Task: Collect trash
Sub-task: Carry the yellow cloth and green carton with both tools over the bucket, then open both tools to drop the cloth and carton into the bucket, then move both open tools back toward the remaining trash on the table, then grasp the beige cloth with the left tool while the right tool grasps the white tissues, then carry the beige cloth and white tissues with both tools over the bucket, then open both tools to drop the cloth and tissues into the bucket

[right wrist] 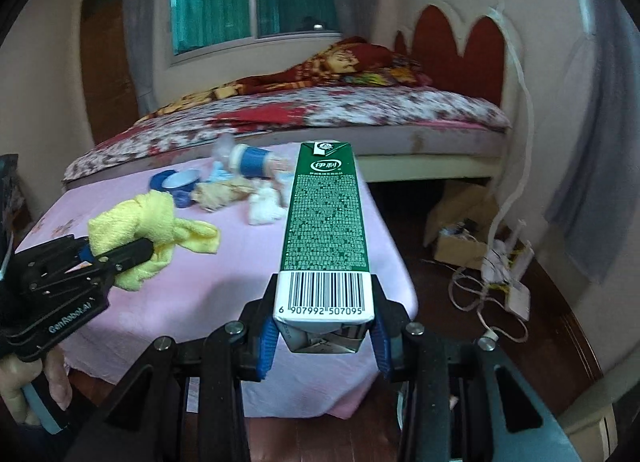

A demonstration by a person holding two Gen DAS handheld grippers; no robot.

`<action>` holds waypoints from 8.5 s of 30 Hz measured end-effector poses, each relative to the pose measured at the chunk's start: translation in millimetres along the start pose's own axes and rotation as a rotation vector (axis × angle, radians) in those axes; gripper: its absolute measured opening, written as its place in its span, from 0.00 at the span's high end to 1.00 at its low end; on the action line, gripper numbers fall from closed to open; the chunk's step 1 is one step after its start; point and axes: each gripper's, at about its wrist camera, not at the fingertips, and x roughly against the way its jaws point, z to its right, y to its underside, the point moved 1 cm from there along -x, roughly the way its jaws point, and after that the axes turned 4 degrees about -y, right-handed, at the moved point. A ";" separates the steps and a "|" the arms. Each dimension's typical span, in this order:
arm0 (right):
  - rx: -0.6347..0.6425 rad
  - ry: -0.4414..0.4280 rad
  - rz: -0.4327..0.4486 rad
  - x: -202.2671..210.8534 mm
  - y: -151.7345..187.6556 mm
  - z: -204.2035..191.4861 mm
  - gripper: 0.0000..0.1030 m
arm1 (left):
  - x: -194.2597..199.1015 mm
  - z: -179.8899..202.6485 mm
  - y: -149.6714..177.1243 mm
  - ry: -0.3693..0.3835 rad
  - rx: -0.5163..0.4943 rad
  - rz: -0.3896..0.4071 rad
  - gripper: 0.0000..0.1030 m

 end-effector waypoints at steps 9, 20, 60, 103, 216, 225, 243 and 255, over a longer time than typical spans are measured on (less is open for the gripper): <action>-0.091 0.090 -0.023 24.5 31.5 67.5 0.60 | -5.7 60.3 0.7 0.091 -0.070 -0.012 0.73; -0.179 0.161 -0.074 33.9 67.8 128.5 0.60 | -14.8 129.0 8.3 0.212 -0.159 -0.051 0.73; -0.202 0.162 -0.463 -90.8 203.2 236.7 0.52 | -179.2 243.9 104.4 0.410 -0.260 -0.476 0.12; -0.123 0.124 -0.121 8.8 65.5 69.4 0.16 | -23.1 57.1 28.0 0.053 -0.058 -0.152 0.01; -0.097 0.066 -0.031 26.2 39.0 95.1 0.75 | -26.5 76.3 3.2 0.127 -0.077 -0.053 0.74; -0.184 0.128 -0.064 37.3 74.9 147.7 0.75 | -40.0 138.8 17.1 0.221 -0.147 -0.106 0.74; -0.282 0.162 -0.263 -7.7 162.1 216.3 0.75 | -108.9 222.7 72.5 0.358 -0.267 -0.327 0.74; -0.271 0.126 -0.395 -71.1 189.0 230.6 0.75 | -163.1 232.1 93.3 0.369 -0.260 -0.448 0.72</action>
